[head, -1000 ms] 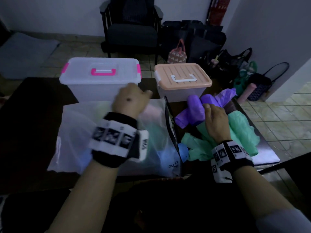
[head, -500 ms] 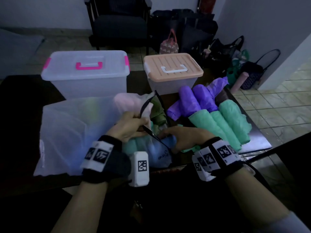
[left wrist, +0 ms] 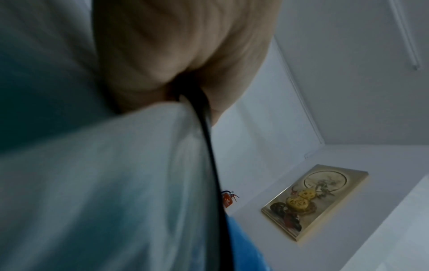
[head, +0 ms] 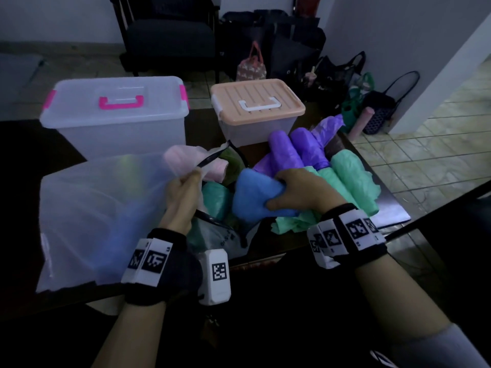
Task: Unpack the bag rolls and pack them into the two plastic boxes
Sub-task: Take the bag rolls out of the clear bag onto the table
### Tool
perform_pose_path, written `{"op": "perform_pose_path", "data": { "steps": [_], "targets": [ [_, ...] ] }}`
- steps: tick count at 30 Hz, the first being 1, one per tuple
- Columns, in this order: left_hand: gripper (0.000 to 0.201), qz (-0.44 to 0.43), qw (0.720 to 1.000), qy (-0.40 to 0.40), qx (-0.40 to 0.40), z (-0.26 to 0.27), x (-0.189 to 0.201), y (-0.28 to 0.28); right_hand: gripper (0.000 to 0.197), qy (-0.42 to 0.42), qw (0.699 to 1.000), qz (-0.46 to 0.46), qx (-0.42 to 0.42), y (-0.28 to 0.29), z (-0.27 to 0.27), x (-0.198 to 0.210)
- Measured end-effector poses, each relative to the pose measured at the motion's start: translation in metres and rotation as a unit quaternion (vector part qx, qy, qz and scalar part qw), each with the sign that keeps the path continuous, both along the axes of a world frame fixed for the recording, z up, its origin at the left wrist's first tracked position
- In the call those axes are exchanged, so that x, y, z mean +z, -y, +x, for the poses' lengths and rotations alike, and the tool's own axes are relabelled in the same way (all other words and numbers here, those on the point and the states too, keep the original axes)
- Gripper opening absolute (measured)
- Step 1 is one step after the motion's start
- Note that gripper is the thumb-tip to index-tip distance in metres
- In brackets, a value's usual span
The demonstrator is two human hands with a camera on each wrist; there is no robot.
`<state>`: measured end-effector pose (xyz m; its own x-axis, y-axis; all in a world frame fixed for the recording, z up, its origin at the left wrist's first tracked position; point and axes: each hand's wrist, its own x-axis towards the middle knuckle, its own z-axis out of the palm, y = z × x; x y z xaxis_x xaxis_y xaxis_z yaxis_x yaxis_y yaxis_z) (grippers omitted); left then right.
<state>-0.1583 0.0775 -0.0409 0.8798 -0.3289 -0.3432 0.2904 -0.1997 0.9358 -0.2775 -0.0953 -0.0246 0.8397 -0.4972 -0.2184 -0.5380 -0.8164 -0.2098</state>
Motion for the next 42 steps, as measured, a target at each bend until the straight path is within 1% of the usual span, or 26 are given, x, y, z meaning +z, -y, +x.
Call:
{"op": "perform_pose_path", "data": {
  "steps": [3, 6, 8, 10, 13, 16, 20, 22, 25, 28, 30, 32, 34, 36, 38, 39, 40, 42],
  "targets": [
    [0.024, 0.045, 0.996, 0.071, -0.005, 0.006, -0.004, 0.001, 0.058, 0.032, 0.989, -0.065, -0.125, 0.002, -0.009, -0.01],
    [0.028, 0.048, 0.993, 0.108, 0.004, 0.007, -0.007, 0.004, 0.061, 0.065, 0.968, -0.108, -0.217, -0.011, -0.012, -0.026],
    [0.029, 0.046, 0.992, 0.12, 0.007, 0.007, -0.01, 0.006, 0.062, 0.075, 0.957, -0.126, -0.249, -0.017, -0.013, -0.037],
    [0.025, 0.04, 0.992, 0.119, 0.01, 0.007, -0.013, 0.007, 0.063, 0.069, 0.954, -0.14, -0.257, -0.02, -0.013, -0.046],
    [0.026, 0.016, 0.995, 0.1, 0.024, 0.008, -0.015, 0.007, 0.069, 0.034, 0.961, -0.142, -0.234, -0.024, -0.014, -0.061],
    [0.019, -0.013, 0.996, 0.086, 0.035, 0.012, -0.015, 0.007, 0.066, 0.017, 0.966, -0.141, -0.215, -0.026, -0.013, -0.075],
    [0.014, -0.042, 0.992, 0.11, 0.054, 0.025, -0.009, 0.01, 0.067, 0.006, 0.972, -0.125, -0.199, -0.024, -0.014, -0.08],
    [0.012, -0.057, 0.99, 0.107, 0.066, 0.031, -0.008, 0.01, 0.07, 0.01, 0.975, -0.111, -0.193, -0.024, -0.017, -0.08],
    [0.022, -0.074, 0.99, 0.072, 0.097, 0.039, -0.014, 0.006, 0.078, 0.017, 0.976, -0.103, -0.19, -0.025, -0.017, -0.077],
    [0.026, -0.072, 0.989, 0.064, 0.116, 0.044, -0.021, 0.004, 0.084, -0.014, 0.977, -0.093, -0.189, -0.023, -0.014, -0.07],
    [0.025, -0.065, 0.989, 0.073, 0.114, 0.044, -0.023, 0.003, 0.082, -0.008, 0.972, -0.121, -0.199, -0.024, -0.012, -0.065],
    [0.025, -0.061, 0.989, 0.078, 0.112, 0.045, -0.024, 0.003, 0.078, 0.05, 0.963, -0.176, -0.197, -0.029, -0.002, -0.054],
    [0.023, -0.053, 0.989, 0.082, 0.11, 0.045, -0.025, 0.002, 0.074, 0.121, 0.965, -0.173, -0.157, -0.033, 0.017, -0.044],
    [0.023, -0.043, 0.99, 0.078, 0.105, 0.047, -0.027, 0.001, 0.075, 0.138, 0.984, -0.088, -0.064, -0.036, 0.044, -0.029],
    [0.027, -0.033, 0.991, 0.078, 0.103, 0.047, -0.028, 0.0, 0.058, 0.119, 0.992, 0.019, 0.024, -0.041, 0.069, -0.017],
    [0.027, -0.031, 0.991, 0.08, 0.102, 0.047, -0.028, -0.001, 0.053, 0.096, 0.993, 0.048, 0.057, -0.044, 0.081, -0.013],
    [0.027, -0.032, 0.991, 0.08, 0.1, 0.047, -0.028, -0.002, 0.053, 0.072, 0.993, 0.062, 0.076, -0.049, 0.092, -0.01],
    [0.026, -0.039, 0.992, 0.077, 0.097, 0.045, -0.026, -0.003, 0.061, 0.035, 0.993, 0.064, 0.09, -0.056, 0.11, -0.009]
  ]
}}
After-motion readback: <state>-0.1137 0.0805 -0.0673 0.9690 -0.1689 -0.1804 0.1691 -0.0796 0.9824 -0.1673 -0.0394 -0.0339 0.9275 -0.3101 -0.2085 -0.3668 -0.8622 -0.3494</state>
